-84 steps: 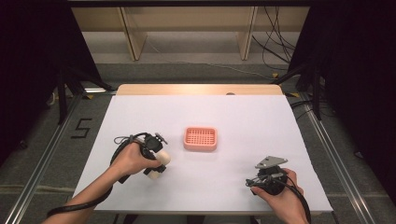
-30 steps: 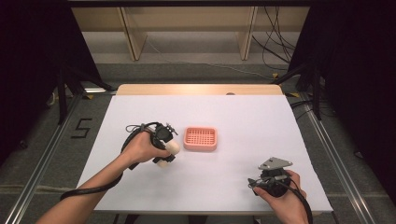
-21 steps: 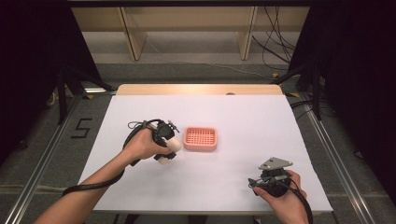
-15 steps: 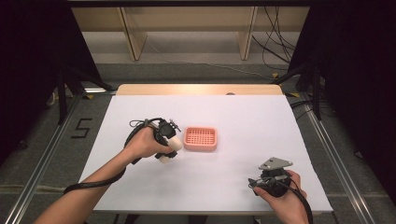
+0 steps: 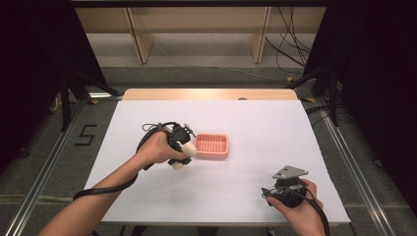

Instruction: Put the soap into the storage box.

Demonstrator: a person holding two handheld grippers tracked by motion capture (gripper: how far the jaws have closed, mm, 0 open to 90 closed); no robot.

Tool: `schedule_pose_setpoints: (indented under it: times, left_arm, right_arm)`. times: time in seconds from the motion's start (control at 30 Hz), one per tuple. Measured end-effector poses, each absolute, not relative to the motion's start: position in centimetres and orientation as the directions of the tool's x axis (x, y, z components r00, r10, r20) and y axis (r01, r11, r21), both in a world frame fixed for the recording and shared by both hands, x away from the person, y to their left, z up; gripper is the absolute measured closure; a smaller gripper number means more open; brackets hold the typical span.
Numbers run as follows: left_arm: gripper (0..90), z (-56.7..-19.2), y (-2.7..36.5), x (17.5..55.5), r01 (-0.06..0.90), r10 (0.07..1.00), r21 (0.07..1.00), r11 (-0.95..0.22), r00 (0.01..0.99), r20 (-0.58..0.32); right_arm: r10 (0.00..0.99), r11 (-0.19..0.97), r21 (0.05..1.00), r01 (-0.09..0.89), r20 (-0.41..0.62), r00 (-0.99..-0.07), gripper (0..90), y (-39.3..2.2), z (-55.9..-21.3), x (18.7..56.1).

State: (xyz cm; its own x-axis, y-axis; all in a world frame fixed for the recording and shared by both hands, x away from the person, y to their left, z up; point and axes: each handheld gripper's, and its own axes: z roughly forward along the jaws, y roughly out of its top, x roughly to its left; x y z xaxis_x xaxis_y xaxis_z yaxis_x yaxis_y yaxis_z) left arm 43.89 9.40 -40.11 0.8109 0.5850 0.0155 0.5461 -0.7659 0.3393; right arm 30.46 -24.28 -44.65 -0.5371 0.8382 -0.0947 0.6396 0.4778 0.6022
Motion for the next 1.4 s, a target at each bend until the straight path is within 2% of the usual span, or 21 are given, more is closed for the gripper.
schedule_pose_setpoints:
  times: [0.47, 0.63, 1.4]
  left_arm:
    - [49.3, -40.0, 8.8, 44.6, 0.512, 0.553, 0.331, -0.793, 0.832, 0.037]
    - [49.3, -39.8, 8.4, 45.1, 0.496, 0.539, 0.336, -0.801, 0.841, 0.045]
    - [49.3, -40.0, 7.0, 46.6, 0.478, 0.522, 0.321, -0.818, 0.851, 0.063]
  right_arm:
    - [0.831, 0.491, 0.601, 0.630, -0.106, -0.546, 33.6, -24.4, -44.8, 30.6]
    - [0.844, 0.466, 0.600, 0.651, -0.081, -0.529, 33.6, -24.2, -44.8, 30.5]
    - [0.844, 0.468, 0.605, 0.644, -0.091, -0.528, 33.5, -24.5, -44.7, 30.4]
